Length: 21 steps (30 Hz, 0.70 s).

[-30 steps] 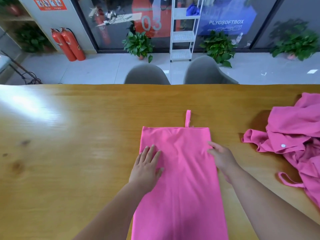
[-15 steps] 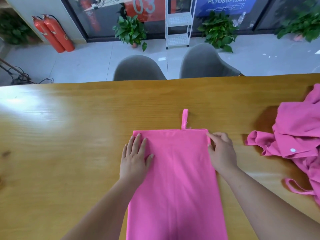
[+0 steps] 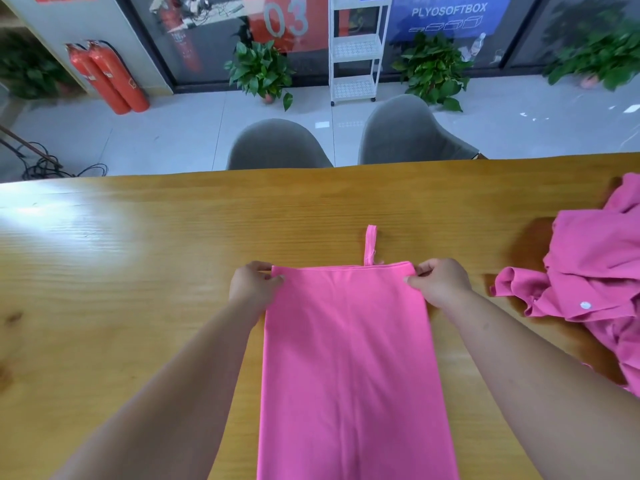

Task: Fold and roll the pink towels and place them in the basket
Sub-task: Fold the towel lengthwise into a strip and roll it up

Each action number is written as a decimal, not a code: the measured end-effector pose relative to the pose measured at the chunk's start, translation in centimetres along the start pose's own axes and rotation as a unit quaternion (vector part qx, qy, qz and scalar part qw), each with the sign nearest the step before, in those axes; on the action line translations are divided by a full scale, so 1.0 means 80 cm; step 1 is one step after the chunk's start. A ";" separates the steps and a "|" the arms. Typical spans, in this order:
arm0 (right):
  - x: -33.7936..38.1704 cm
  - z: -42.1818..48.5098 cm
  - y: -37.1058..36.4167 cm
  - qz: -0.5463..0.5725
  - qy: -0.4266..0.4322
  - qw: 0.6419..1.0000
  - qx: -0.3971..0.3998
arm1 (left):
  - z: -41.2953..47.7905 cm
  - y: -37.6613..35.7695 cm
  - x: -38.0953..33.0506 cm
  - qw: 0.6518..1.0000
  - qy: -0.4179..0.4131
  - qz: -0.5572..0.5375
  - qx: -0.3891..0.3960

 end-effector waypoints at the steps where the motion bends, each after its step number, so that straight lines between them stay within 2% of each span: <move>1: -0.003 0.002 0.001 0.030 0.016 0.999 -0.001 | -0.004 0.004 -0.006 1.000 0.005 -0.026 0.007; 3: -0.008 -0.001 0.001 0.129 0.033 0.990 0.041 | -0.009 0.010 -0.017 0.998 0.006 -0.054 0.040; 6: 0.001 -0.023 0.021 0.259 0.046 0.958 0.118 | -0.030 0.017 -0.042 0.982 0.018 -0.119 0.144; 8: 0.015 -0.044 0.052 0.302 0.074 0.938 0.151 | -0.051 0.027 -0.067 0.959 0.012 -0.162 0.233; 11: 0.025 -0.074 0.091 0.418 0.107 0.881 0.194 | -0.075 0.048 -0.094 0.907 -0.002 -0.262 0.329; 12: 0.027 -0.082 0.096 0.432 0.105 0.875 0.192 | -0.077 0.055 -0.094 0.908 -0.007 -0.261 0.327; 15: 0.023 -0.083 0.094 0.347 0.091 0.925 0.127 | -0.076 0.060 -0.089 0.954 -0.051 -0.119 0.269; 19: 0.027 -0.073 0.095 0.374 0.100 0.917 0.098 | -0.064 0.068 -0.088 0.955 -0.068 -0.197 0.211; 21: 0.021 -0.065 0.090 0.347 0.093 0.931 0.070 | -0.056 0.065 -0.081 0.965 -0.079 -0.170 0.186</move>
Point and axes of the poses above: each hand's wrist, its own z-axis towards the middle knuckle, its own y-axis out of the back of the hand, x = y × z, the point moved 7 cm from there along z, towards the middle knuckle, and after that the axes turned 12 degrees about -z, right-handed, at the moved point
